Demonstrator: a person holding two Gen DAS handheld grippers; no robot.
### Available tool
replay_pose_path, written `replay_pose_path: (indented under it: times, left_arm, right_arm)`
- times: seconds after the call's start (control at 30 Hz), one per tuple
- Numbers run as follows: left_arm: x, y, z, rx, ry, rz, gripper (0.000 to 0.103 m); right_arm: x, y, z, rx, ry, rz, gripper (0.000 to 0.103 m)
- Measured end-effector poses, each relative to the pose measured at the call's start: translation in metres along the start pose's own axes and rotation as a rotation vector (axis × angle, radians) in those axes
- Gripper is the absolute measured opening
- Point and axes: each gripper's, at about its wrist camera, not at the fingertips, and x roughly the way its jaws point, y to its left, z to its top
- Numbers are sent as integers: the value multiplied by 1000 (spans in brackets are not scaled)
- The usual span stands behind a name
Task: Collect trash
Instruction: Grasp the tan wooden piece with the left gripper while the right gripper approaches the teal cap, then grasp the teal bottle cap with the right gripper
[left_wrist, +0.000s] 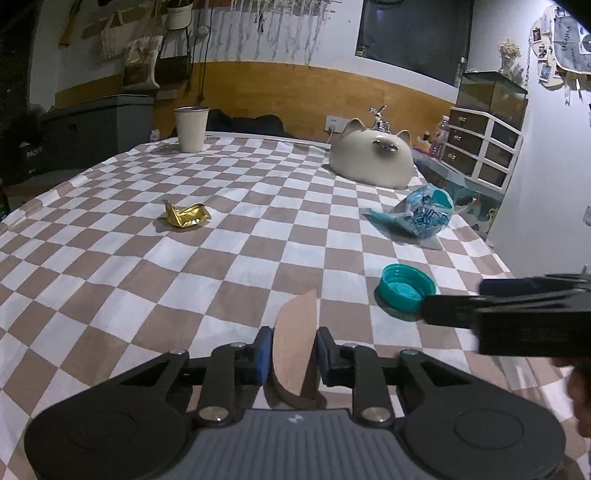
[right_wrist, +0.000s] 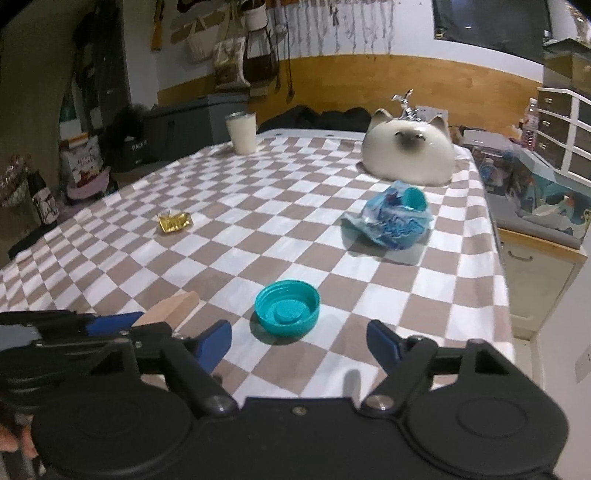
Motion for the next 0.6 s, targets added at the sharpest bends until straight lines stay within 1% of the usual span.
replay_pose_path:
  times: [0.13, 0.27, 0.37, 0.43, 0.47, 0.57, 0.6]
  left_arm:
    - [-3, -5, -3, 25, 4, -12, 27]
    - [-4, -8, -5, 40, 5, -3, 27]
    - [-5, -10, -5, 55, 5, 4, 27]
    - [-5, -10, -5, 56, 7, 5, 27]
    - [-5, -10, -5, 56, 8, 5, 27]
    - [-4, -12, -6, 70, 12, 12, 27]
    - [-3, -14, -6, 82, 13, 15, 29]
  right_arm:
    - [18, 5, 3, -25, 27, -15, 75]
    - [35, 6, 6, -47, 38, -41, 66]
    - [42, 7, 7, -63, 29, -28, 63]
    - [41, 8, 7, -69, 24, -10, 52]
    - [40, 9, 7, -67, 24, -12, 49]
    - [34, 12, 3, -82, 22, -25, 48]
    - [31, 12, 1, -79, 21, -24, 48]
